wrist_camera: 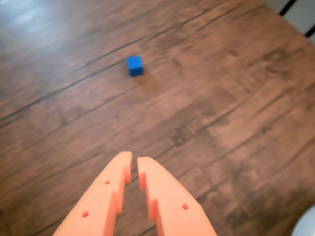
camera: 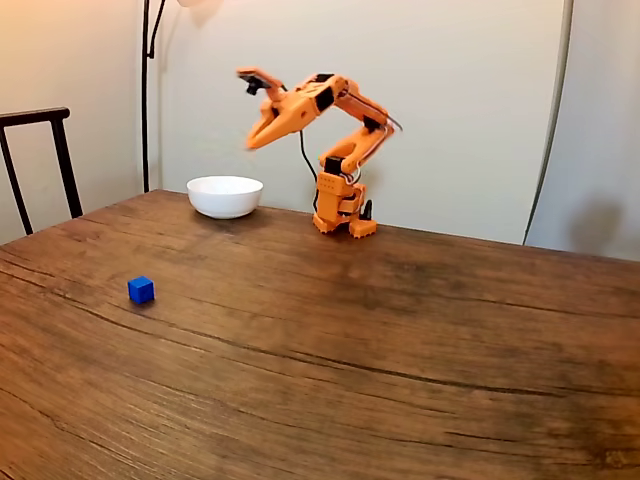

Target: Grasp the cube and drop it in the bowl

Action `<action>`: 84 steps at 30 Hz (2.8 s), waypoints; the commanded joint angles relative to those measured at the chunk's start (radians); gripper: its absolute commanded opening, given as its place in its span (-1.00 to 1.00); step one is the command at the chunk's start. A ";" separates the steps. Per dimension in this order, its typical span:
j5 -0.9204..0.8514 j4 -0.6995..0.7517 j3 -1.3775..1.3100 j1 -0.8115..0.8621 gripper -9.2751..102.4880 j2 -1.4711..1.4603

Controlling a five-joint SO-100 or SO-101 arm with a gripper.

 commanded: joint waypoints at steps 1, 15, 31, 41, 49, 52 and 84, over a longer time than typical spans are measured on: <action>0.000 -0.040 -0.118 -0.017 -0.82 -0.176; 0.005 -0.043 -0.529 -0.089 -0.82 -0.712; 0.074 -0.339 -0.733 -0.109 -0.82 -1.232; 0.173 -0.565 -0.724 -0.103 -0.43 -1.321; 0.170 -0.739 -0.741 -0.115 -0.18 -1.414; 0.170 -0.810 -0.741 -0.115 -0.09 -1.462; 0.178 -1.115 -0.741 -0.132 0.03 -1.732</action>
